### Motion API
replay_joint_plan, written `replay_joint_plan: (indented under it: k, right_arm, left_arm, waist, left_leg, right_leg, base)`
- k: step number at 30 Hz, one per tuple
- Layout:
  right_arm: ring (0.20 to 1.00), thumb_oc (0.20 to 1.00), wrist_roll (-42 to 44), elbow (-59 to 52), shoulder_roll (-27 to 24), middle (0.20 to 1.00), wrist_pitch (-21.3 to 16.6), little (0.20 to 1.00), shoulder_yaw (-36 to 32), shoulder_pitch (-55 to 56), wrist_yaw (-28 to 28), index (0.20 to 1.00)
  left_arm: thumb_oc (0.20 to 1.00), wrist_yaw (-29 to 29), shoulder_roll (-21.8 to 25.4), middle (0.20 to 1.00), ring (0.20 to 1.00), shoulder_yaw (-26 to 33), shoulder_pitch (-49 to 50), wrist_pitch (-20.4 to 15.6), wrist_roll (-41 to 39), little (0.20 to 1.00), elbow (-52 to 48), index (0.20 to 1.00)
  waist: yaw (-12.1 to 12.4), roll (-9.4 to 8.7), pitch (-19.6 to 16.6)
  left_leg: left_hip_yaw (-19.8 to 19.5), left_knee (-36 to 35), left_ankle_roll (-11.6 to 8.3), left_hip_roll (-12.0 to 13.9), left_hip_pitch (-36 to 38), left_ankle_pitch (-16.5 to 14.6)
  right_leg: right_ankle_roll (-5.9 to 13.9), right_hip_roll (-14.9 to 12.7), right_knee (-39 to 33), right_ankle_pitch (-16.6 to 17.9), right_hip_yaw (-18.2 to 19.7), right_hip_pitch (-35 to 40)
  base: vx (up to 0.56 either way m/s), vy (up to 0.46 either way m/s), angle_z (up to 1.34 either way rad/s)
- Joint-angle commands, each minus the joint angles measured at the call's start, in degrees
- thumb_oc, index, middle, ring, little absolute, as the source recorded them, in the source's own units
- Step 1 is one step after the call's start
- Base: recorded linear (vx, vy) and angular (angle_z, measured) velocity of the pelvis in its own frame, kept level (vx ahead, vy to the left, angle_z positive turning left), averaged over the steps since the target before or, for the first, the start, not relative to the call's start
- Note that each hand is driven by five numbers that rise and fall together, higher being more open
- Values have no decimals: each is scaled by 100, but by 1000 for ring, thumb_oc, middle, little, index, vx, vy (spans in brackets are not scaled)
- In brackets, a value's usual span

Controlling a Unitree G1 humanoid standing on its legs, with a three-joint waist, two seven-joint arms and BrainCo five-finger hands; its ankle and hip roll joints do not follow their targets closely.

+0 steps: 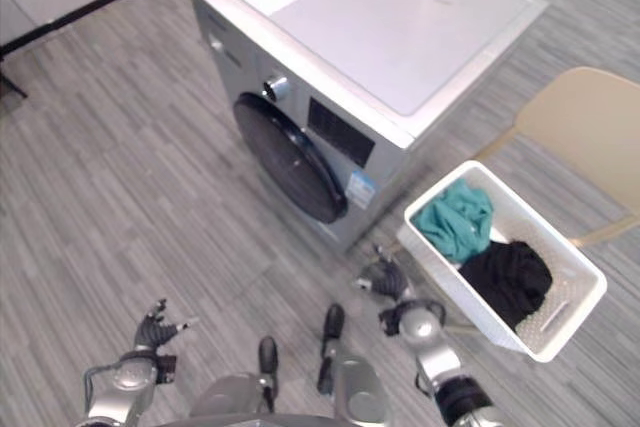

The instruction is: Grab the laundry basket,head to the washer,open it,put in the laundry and shut it.

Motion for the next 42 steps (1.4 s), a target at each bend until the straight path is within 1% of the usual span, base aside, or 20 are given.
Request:
replay_joint_plan:
  k: [1, 4, 5, 8, 9, 13, 14, 16, 18, 21, 22, 25, 28, 30, 31, 34, 36, 39, 40, 42]
  right_arm:
    - [1000, 1000, 213, -282, 38, 1000, -341, 1000, 346, -341, -33, 1000]
    - [1000, 1000, 192, -316, 41, 1000, -350, 1000, 385, -468, -74, 1000]
    - [1000, 1000, 100, -354, 52, 1000, -389, 1000, 475, -956, -329, 1000]
    - [1000, 1000, 129, -330, 84, 1000, -415, 1000, 467, -1205, -492, 1000]
    - [1000, 1000, 180, -296, 106, 1000, -409, 1000, 419, -1401, -645, 1000]
    - [1000, 1000, 331, -190, 208, 1000, -434, 1000, 353, -1750, -908, 1000]
    - [1000, 1000, 331, -190, 208, 1000, -434, 1000, 353, -1750, -908, 1000]
    - [1000, 1000, 534, 18, 343, 1000, -477, 1000, 344, -2053, -1077, 1000]
    - [1000, 1000, 660, 296, 359, 1000, -479, 1000, 384, -2460, -1189, 1000]
    - [1000, 1000, 825, 882, 251, 1000, -412, 1000, 491, -3155, -1245, 1000]
    - [1000, 1000, 918, 1105, 170, 1000, -387, 1000, 488, -3435, -1305, 1000]
    - [1000, 1000, 983, 1183, 160, 1000, -389, 1000, 477, -3495, -1317, 1000]
    - [1000, 1000, 1109, 1116, 211, 1000, -389, 1000, 588, -3517, -1196, 1000]
    - [1000, 1000, 1121, 878, 226, 1000, -441, 1000, 544, -3403, -1224, 1000]
    - [1000, 1000, 976, 597, 182, 1000, -450, 1000, 493, -3248, -1274, 1000]
    - [1000, 1000, 671, 93, 104, 1000, -499, 1000, 288, -2883, -1430, 1000]
    - [1000, 1000, 502, -214, 54, 1000, -522, 1000, 112, -2563, -1501, 1000]
    - [1000, 1000, 410, -482, 38, 1000, -551, 1000, -57, -2261, -1547, 1000]
    - [1000, 1000, 329, -700, 13, 1000, -606, 1000, -192, -1982, -1570, 1000]
    - [1000, 1000, 306, -772, 2, 1000, -607, 1000, -250, -1860, -1578, 1000]
  left_arm:
    - [1000, 24, 194, 1000, 1000, -64, -247, -224, 95, 1000, -96, 1000]
    - [1000, 32, 192, 1000, 1000, -84, -270, -234, 80, 1000, -107, 1000]
    - [1000, 121, 184, 1000, 1000, -213, -368, -291, 5, 1000, -145, 1000]
    - [1000, 185, 190, 1000, 1000, -280, -410, -335, -58, 1000, -199, 1000]
    - [1000, 212, 195, 1000, 1000, -348, -423, -356, -140, 1000, -248, 1000]
    - [1000, 268, 228, 1000, 1000, -454, -470, -397, -235, 1000, -290, 1000]
    - [1000, 268, 228, 1000, 1000, -454, -470, -397, -235, 1000, -290, 1000]
    - [1000, 325, 234, 1000, 1000, -561, -563, -439, -298, 1000, -271, 1000]
    - [1000, 361, 274, 1000, 1000, -655, -661, -489, -391, 1000, -292, 1000]
    - [1000, 399, 363, 1000, 1000, -783, -836, -546, -513, 1000, -271, 1000]
    - [1000, 414, 416, 1000, 1000, -858, -936, -581, -564, 1000, -311, 1000]
    - [1000, 420, 421, 1000, 1000, -880, -960, -585, -573, 1000, -323, 1000]
    - [1000, 410, 425, 1000, 1000, -920, -1042, -568, -565, 1000, -269, 1000]
    - [1000, 429, 398, 1000, 1000, -939, -1089, -554, -531, 1000, -252, 1000]
    - [1000, 429, 375, 1000, 1000, -904, -1098, -545, -496, 1000, -299, 1000]
    - [1000, 461, 326, 1000, 1000, -848, -1115, -528, -389, 1000, -331, 1000]
    - [1000, 481, 282, 1000, 1000, -778, -1107, -498, -333, 1000, -338, 1000]
    - [1000, 489, 239, 1000, 1000, -747, -1081, -486, -285, 1000, -331, 1000]
    - [1000, 472, 217, 1000, 1000, -708, -1018, -462, -224, 1000, -361, 1000]
    - [1000, 458, 210, 1000, 1000, -700, -999, -448, -192, 1000, -376, 1000]
  waist:
    - [43, -117, -184]
    - [61, -108, -186]
    - [161, -29, -77]
    - [206, 2, -26]
    - [259, 36, 19]
    - [359, 94, 128]
    - [359, 94, 128]
    - [436, 122, 227]
    - [535, 170, 310]
    - [671, 233, 426]
    - [735, 268, 453]
    - [752, 277, 463]
    - [785, 281, 479]
    - [757, 283, 491]
    - [719, 282, 489]
    - [644, 232, 512]
    - [583, 163, 499]
    - [521, 102, 481]
    - [442, 47, 462]
    - [415, 27, 454]
  left_leg:
    - [-42, 431, -100, -22, -360, -270]
    - [-59, 406, -102, -34, -431, -223]
    - [-104, 348, -120, -29, -581, -138]
    - [-126, 300, -128, -29, -682, -72]
    - [-152, 237, -129, -27, -758, -11]
    - [-213, 163, -129, -42, -935, 96]
    - [-213, 163, -129, -42, -936, 96]
    - [-267, 131, -126, -64, -1083, 166]
    - [-318, 97, -133, -85, -1213, 239]
    - [-422, 39, -152, -131, -1387, 359]
    - [-486, -19, -167, -160, -1449, 413]
    - [-513, -38, -168, -166, -1459, 431]
    - [-579, -125, -177, -188, -1473, 480]
    - [-583, -154, -187, -206, -1465, 475]
    - [-592, -169, -189, -214, -1465, 464]
    - [-571, -144, -172, -217, -1452, 419]
    - [-541, -143, -153, -206, -1412, 377]
    - [-502, -130, -132, -199, -1357, 321]
    - [-448, -102, -110, -191, -1290, 256]
    - [-425, -91, -101, -184, -1257, 228]
  right_leg:
    - [672, -300, 368, -752, 80, 96]
    - [669, -318, 345, -729, 54, 51]
    - [669, -338, 318, -709, 16, -36]
    - [673, -358, 291, -672, -14, -122]
    - [676, -375, 271, -648, -34, -188]
    - [684, -416, 267, -588, -60, -367]
    - [684, -416, 267, -588, -60, -367]
    - [684, -452, 299, -549, -78, -518]
    - [685, -498, 328, -520, -112, -638]
    - [685, -558, 366, -485, -194, -791]
    - [692, -596, 356, -481, -282, -820]
    - [694, -607, 359, -483, -308, -822]
    - [705, -627, 382, -499, -375, -835]
    - [721, -654, 382, -501, -410, -817]
    - [730, -663, 383, -498, -420, -812]
    - [741, -663, 381, -504, -416, -784]
    - [756, -656, 373, -501, -390, -755]
    - [766, -657, 367, -495, -351, -724]
    - [775, -645, 370, -492, -298, -687]
    - [780, -637, 365, -488, -270, -671]
  base:
    - [-3, -34, 6]
    - [-33, -11, 16]
    - [-71, -8, 26]
    - [-63, 1, 7]
    - [-51, 17, 5]
    - [-56, 21, 2]
    - [-64, 12, 2]
    - [-68, 19, 13]
    - [-79, 34, 24]
    - [-61, 28, 23]
    - [-13, 2, 49]
    - [3, 3, 29]
    - [19, 11, 16]
    - [27, 15, 14]
    - [18, 20, 21]
    - [13, 18, 17]
    - [8, 1, 3]
    - [19, 13, -10]
    - [22, 24, -22]
    - [15, 19, -20]
